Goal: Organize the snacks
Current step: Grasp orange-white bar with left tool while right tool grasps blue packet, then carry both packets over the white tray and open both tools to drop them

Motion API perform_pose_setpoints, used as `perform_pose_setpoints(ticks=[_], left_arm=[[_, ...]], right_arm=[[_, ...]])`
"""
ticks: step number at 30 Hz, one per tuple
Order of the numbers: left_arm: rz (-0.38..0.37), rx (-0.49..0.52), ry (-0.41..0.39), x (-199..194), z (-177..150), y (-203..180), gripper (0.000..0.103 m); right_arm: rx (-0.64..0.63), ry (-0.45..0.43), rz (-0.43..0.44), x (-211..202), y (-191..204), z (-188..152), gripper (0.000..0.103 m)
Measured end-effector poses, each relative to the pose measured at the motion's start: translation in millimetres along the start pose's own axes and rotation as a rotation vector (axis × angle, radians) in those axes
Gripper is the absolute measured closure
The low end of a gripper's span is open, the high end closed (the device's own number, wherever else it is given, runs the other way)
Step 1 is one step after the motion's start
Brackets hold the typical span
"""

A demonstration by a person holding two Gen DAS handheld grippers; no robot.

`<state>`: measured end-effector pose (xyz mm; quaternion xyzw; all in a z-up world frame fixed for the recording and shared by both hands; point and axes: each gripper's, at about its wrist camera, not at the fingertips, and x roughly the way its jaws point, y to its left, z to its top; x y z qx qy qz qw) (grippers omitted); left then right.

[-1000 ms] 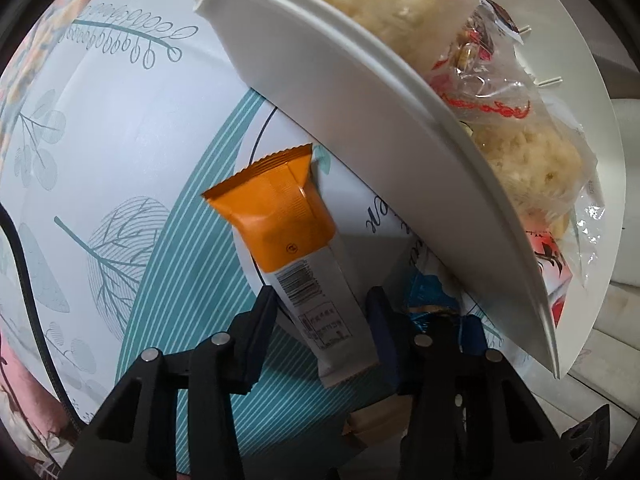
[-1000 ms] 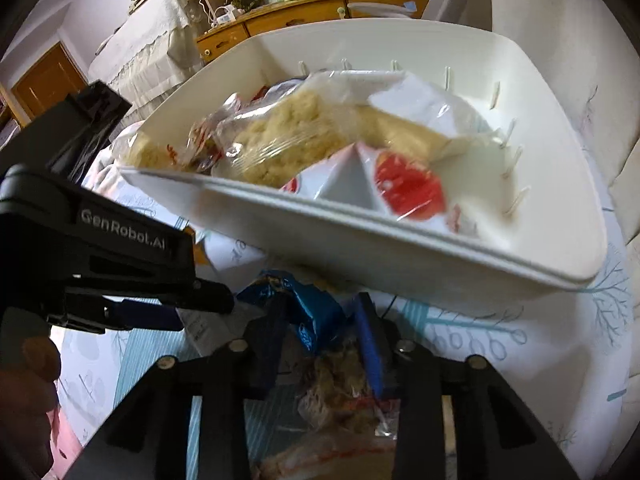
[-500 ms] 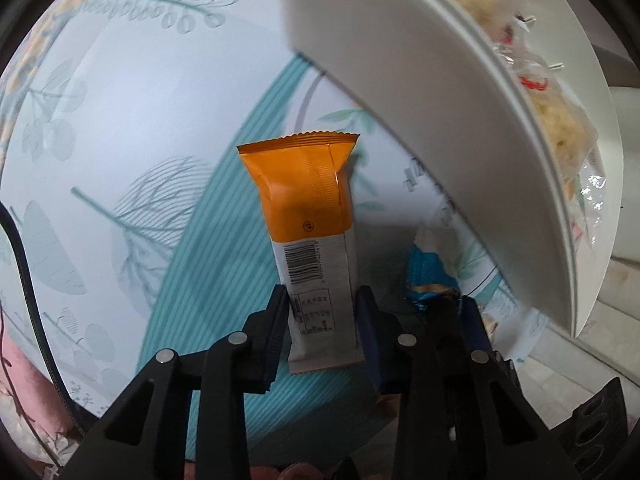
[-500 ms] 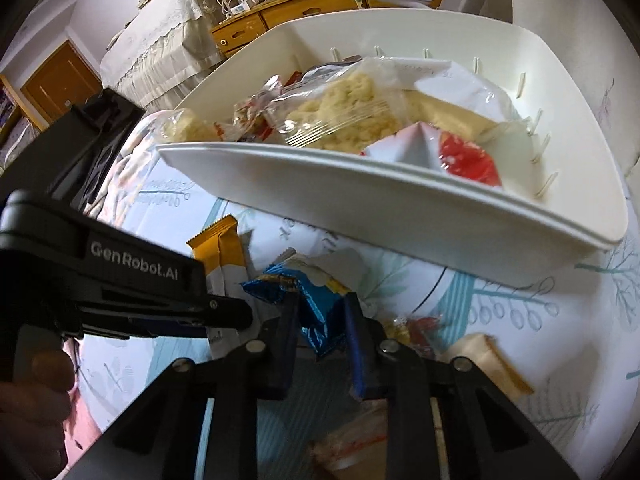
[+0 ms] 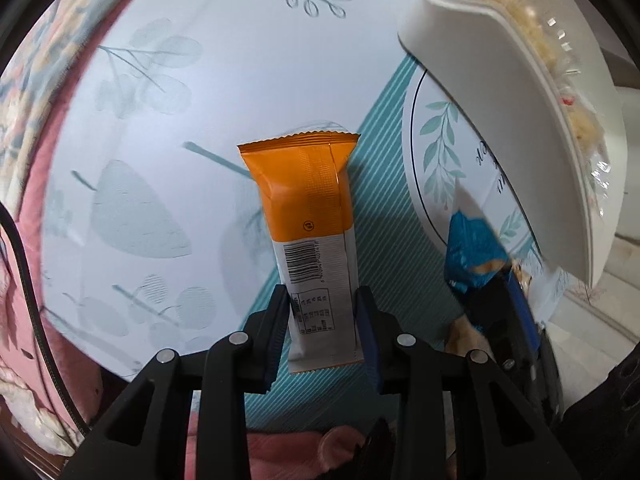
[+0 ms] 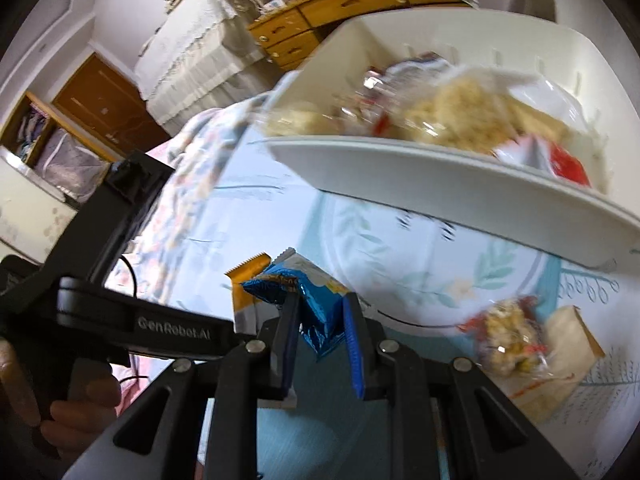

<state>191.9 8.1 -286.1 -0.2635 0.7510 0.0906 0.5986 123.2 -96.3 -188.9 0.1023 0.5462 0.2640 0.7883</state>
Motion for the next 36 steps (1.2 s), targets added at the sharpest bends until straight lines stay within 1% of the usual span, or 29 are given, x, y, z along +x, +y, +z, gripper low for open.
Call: perform_pose_setpoints(ticks=[4, 9, 10, 13, 15, 16, 19, 23, 26, 30, 36], left_arm=[[0.021, 0.059, -0.011, -26, 0, -1, 0.071], [0.014, 0.183, -0.030, -70, 7, -11, 0.071], [0.015, 0.212, -0.038, -80, 8, -18, 0.071], [0.020, 0.271, -0.053, -104, 11, -28, 0.071], [0.017, 0.308, -0.060, -123, 23, -40, 0.071], [0.017, 0.329, -0.063, -125, 17, -42, 0.071], [0.032, 0.395, -0.079, -136, 18, -67, 0.071], [0.041, 0.481, -0.096, -146, 28, -98, 0.071], [0.050, 0.533, -0.109, -152, 33, -119, 0.071], [0.055, 0.578, -0.124, -152, 44, -147, 0.070], [0.031, 0.634, -0.136, -144, 60, -179, 0.070]], right_arm=[[-0.018, -0.037, 0.017, -13, 12, 15, 0.081], [-0.015, -0.104, -0.008, -34, 12, 36, 0.081], [-0.006, -0.116, -0.016, -39, 10, 40, 0.081], [-0.009, -0.159, -0.077, -53, 6, 50, 0.081], [0.004, -0.192, -0.110, -62, 0, 56, 0.081], [0.014, -0.207, -0.125, -67, -4, 58, 0.081], [0.031, -0.251, -0.172, -80, -12, 62, 0.081], [0.051, -0.309, -0.241, -97, -27, 66, 0.081], [0.072, -0.333, -0.285, -104, -37, 66, 0.081], [0.129, -0.361, -0.328, -110, -57, 66, 0.081], [0.236, -0.383, -0.382, -112, -78, 61, 0.081]])
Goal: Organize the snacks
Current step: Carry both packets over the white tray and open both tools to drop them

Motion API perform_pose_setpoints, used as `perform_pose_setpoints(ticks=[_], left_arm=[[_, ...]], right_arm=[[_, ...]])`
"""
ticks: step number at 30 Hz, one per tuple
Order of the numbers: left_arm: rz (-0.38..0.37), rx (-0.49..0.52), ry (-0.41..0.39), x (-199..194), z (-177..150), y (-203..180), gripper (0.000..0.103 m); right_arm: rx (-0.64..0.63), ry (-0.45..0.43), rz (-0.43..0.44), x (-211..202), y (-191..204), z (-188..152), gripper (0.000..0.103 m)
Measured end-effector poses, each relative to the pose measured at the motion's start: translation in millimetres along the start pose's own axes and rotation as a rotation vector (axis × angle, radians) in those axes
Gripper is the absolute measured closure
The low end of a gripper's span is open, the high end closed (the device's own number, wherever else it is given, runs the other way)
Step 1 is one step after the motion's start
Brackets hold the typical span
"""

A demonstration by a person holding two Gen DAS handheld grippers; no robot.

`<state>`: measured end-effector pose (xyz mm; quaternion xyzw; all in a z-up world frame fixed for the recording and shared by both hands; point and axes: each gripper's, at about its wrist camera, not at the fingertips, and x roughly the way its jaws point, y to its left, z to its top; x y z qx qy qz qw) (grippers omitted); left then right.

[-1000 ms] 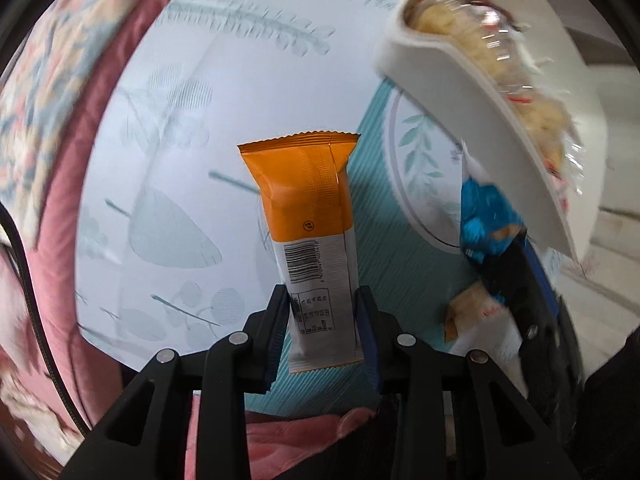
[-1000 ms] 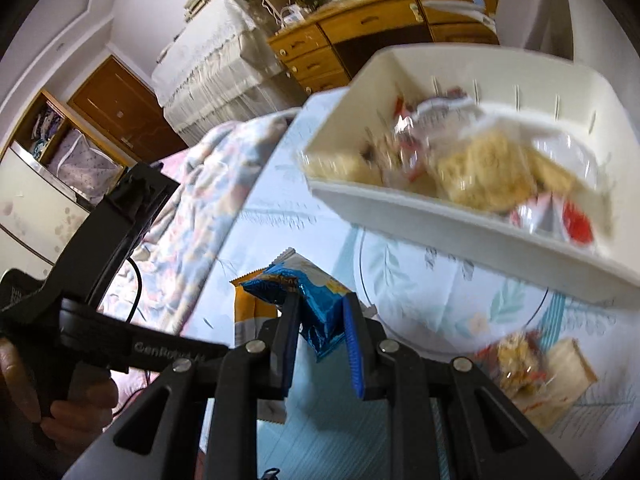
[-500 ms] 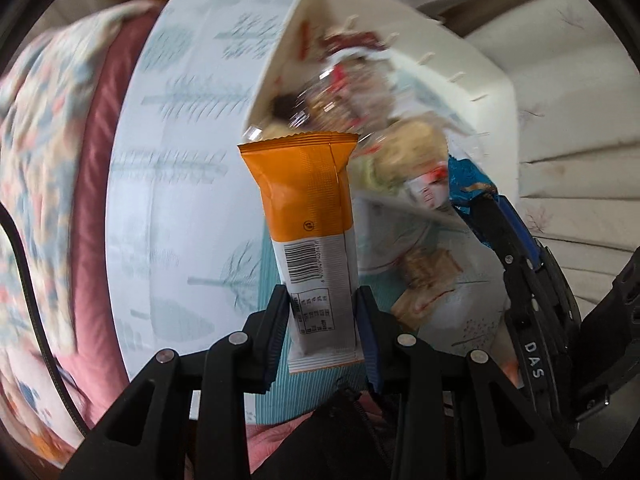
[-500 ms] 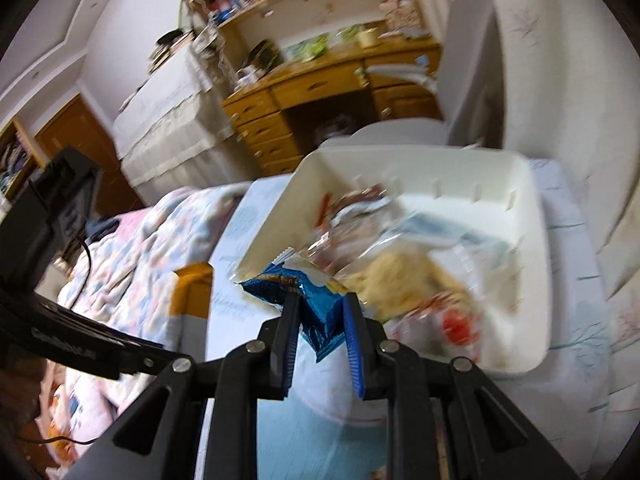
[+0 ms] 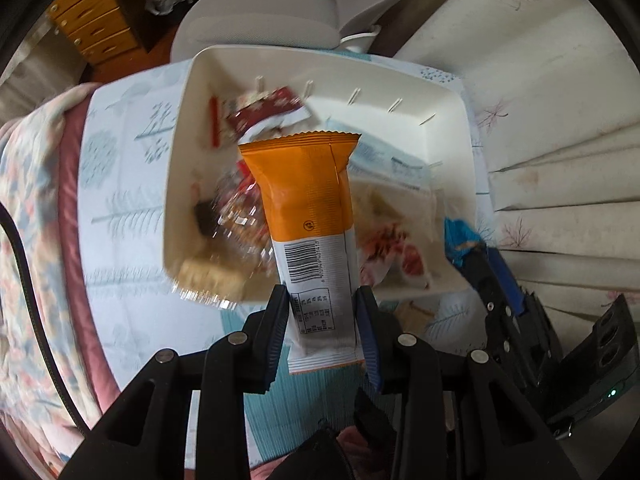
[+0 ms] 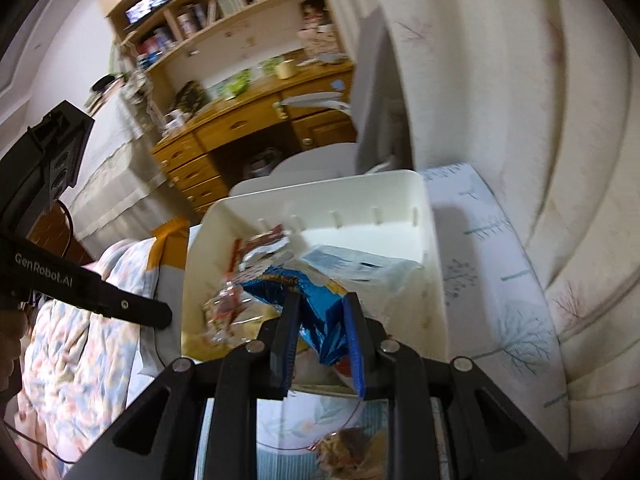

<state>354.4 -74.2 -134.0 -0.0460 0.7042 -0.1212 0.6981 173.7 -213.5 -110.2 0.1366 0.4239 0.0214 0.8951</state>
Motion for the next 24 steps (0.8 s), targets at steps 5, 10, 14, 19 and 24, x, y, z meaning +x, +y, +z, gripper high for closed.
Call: perform_pose_setpoints(ticks=[5, 10, 14, 19, 24], left_arm=[[-0.067, 0.037, -0.039, 9, 13, -6, 0.069], [-0.069, 0.082, -0.082, 7, 13, -11, 0.052], [-0.082, 0.108, -0.092, 4, 5, -12, 0.051], [-0.076, 0.134, -0.092, -1, -14, -9, 0.051], [-0.085, 0.182, -0.116, -11, -39, -4, 0.051]], right_arm=[[0.057, -0.001, -0.033, 1, -10, -1, 0.080], [0.120, -0.002, -0.059, -1, -20, -4, 0.077], [0.165, 0.004, -0.076, -8, -25, -8, 0.068], [0.193, 0.000, -0.093, -21, -23, -13, 0.060], [0.234, -0.003, -0.103, -35, -20, -24, 0.050]])
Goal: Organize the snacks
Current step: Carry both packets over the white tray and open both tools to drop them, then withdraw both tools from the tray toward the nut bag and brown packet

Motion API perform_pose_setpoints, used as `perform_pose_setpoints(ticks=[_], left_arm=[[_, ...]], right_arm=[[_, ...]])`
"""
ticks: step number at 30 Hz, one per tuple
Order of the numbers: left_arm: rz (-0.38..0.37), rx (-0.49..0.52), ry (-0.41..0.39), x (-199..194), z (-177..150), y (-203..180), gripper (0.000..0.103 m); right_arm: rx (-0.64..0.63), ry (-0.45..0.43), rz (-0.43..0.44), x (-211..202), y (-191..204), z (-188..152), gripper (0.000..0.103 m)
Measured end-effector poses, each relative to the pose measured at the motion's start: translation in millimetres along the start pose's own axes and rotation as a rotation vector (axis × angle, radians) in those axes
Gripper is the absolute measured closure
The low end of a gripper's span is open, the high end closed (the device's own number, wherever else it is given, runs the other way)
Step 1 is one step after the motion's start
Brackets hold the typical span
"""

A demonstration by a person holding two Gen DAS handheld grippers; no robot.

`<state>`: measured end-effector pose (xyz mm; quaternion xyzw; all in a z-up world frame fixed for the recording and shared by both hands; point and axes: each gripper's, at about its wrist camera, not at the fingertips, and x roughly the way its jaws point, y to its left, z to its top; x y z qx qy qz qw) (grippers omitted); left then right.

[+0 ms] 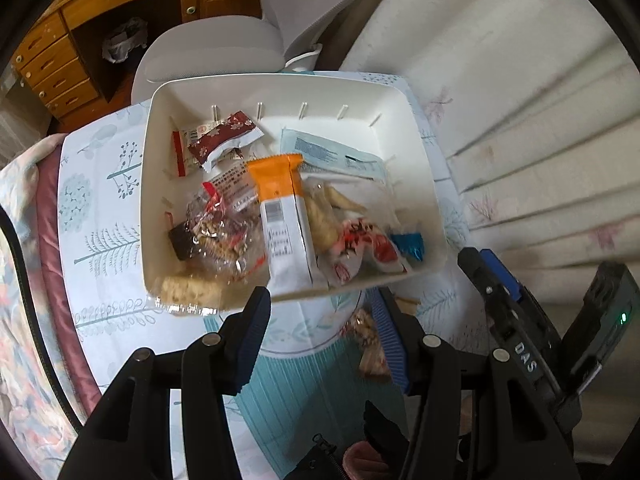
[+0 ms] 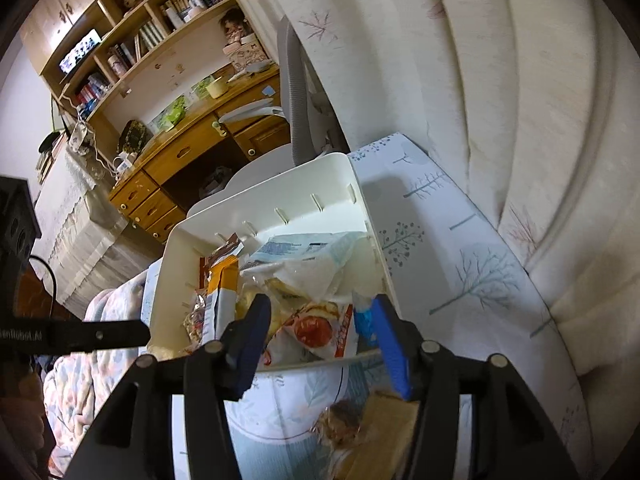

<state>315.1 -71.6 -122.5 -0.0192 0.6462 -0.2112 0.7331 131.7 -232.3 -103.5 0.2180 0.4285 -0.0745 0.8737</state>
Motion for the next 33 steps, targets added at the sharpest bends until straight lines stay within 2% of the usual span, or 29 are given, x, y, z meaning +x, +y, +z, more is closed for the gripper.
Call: perform_pose_setpoints(ticks=[5, 7, 15, 24, 26, 29, 33], left_arm=[[-0.026, 0.054, -0.028, -16, -26, 0, 0.049], [-0.038, 0.075, -0.034, -21, -35, 0, 0.047], [-0.063, 0.155, -0.009, -26, -66, 7, 0.045], [-0.108, 0.232, 0.056, -1, -82, -2, 0.037], [-0.116, 0.239, 0.082, 9, -84, -6, 0.032], [-0.127, 0.239, 0.122, 24, -86, -10, 0.028], [-0.140, 0.248, 0.153, 41, -86, -19, 0.024]], right_arm=[[0.060, -0.002, -0.023, -16, -1, -18, 0.047], [0.085, -0.012, -0.032, -22, -2, -25, 0.036], [0.173, -0.022, -0.066, -39, -2, -58, 0.036], [0.245, 0.013, -0.104, -40, -10, -98, 0.036], [0.249, 0.028, -0.106, -38, -14, -103, 0.036], [0.249, 0.051, -0.123, -34, -20, -112, 0.027], [0.222, 0.087, -0.135, -28, -24, -123, 0.026]])
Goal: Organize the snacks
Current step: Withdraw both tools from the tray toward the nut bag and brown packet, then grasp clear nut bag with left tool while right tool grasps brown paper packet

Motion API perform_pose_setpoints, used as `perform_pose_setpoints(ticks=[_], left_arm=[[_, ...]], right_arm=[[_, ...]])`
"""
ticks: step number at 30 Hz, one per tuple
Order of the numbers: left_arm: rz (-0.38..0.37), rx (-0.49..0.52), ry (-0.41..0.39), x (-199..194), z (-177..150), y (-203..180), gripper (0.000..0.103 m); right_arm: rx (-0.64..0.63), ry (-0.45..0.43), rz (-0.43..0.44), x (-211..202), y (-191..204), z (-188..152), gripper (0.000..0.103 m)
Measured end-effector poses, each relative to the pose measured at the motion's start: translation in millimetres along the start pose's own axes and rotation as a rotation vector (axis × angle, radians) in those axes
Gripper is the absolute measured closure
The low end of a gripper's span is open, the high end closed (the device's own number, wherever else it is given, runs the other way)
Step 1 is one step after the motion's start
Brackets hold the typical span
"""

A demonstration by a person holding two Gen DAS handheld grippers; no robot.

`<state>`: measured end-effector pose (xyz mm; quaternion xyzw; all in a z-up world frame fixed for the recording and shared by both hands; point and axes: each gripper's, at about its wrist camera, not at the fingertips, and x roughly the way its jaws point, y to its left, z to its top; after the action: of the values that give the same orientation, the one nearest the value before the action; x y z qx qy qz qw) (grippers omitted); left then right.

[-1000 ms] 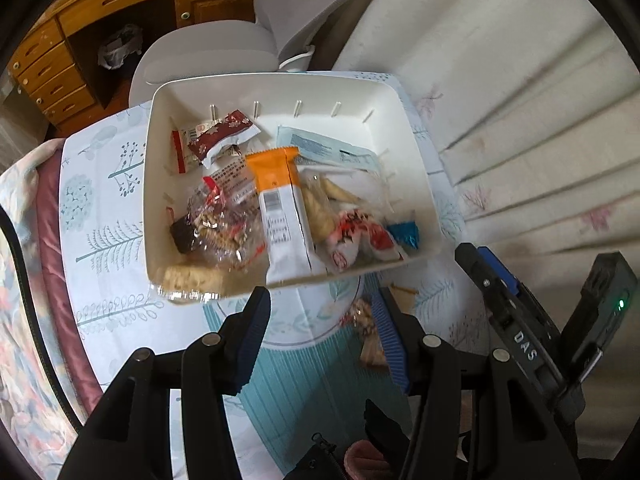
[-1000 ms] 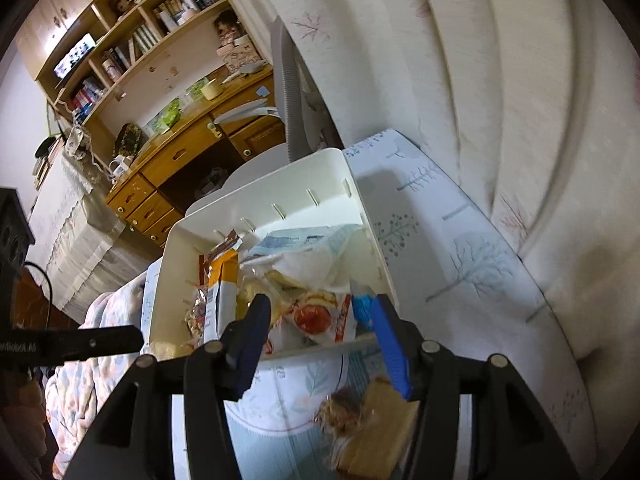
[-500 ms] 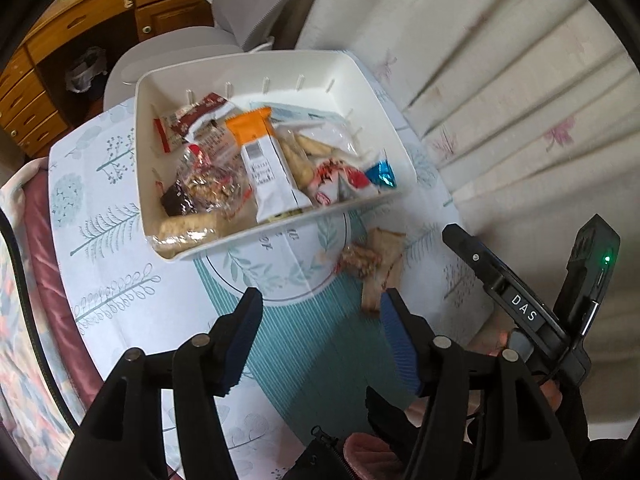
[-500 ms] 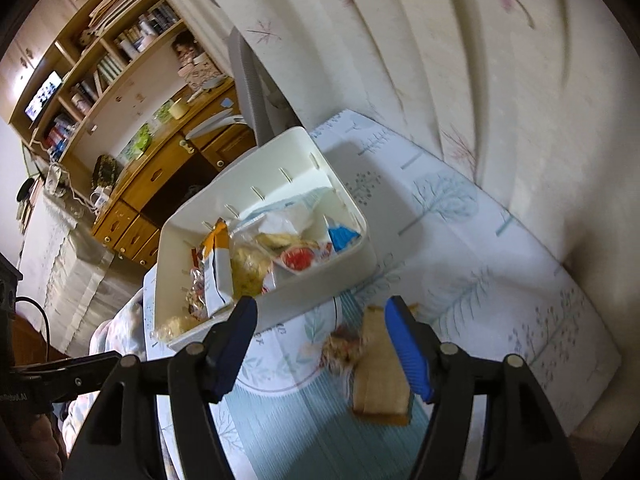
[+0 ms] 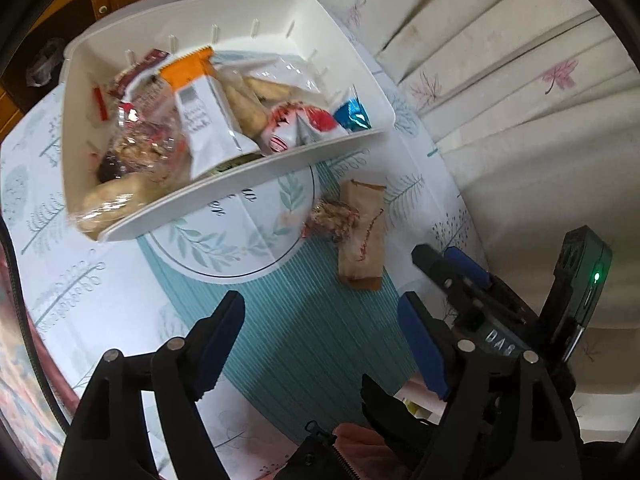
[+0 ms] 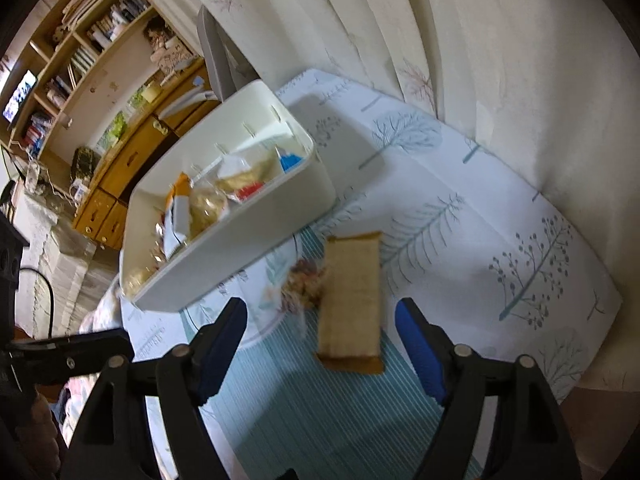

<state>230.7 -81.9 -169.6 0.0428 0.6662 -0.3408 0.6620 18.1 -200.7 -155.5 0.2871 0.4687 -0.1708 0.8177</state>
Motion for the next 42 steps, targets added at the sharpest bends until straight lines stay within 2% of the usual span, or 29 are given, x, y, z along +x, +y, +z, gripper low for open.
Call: perform_pose_setpoints(ticks=[2, 4, 8, 17, 22, 26, 35, 38, 42], left_arm=[[-0.014, 0.006, 0.010, 8, 4, -4, 0.023], [-0.013, 0.017, 0.016, 17, 8, -9, 0.017], [-0.006, 0.034, 0.029, 34, 19, -16, 0.016], [0.034, 0.026, 0.096, 83, 43, -29, 0.016], [0.063, 0.046, 0.129, 108, 50, -39, 0.016], [0.116, 0.062, 0.146, 128, 55, -44, 0.016], [0.198, 0.060, 0.163, 154, 62, -39, 0.016], [0.210, 0.050, 0.165, 159, 65, -36, 0.016], [0.196, 0.050, 0.161, 165, 69, -35, 0.021]], right_arm=[[-0.024, 0.020, -0.009, 5, -2, -3, 0.026], [-0.057, 0.036, -0.020, 11, -3, -7, 0.026], [-0.138, 0.055, -0.031, 21, -4, -12, 0.026], [-0.310, 0.086, 0.007, 42, -10, -15, 0.026], [-0.359, 0.091, 0.051, 51, -13, -14, 0.026], [-0.398, 0.083, 0.088, 56, -14, -16, 0.026], [-0.489, 0.086, 0.089, 73, -9, -22, 0.026], [-0.499, 0.082, 0.092, 77, -7, -20, 0.025], [-0.520, 0.089, 0.093, 82, -4, -20, 0.025]])
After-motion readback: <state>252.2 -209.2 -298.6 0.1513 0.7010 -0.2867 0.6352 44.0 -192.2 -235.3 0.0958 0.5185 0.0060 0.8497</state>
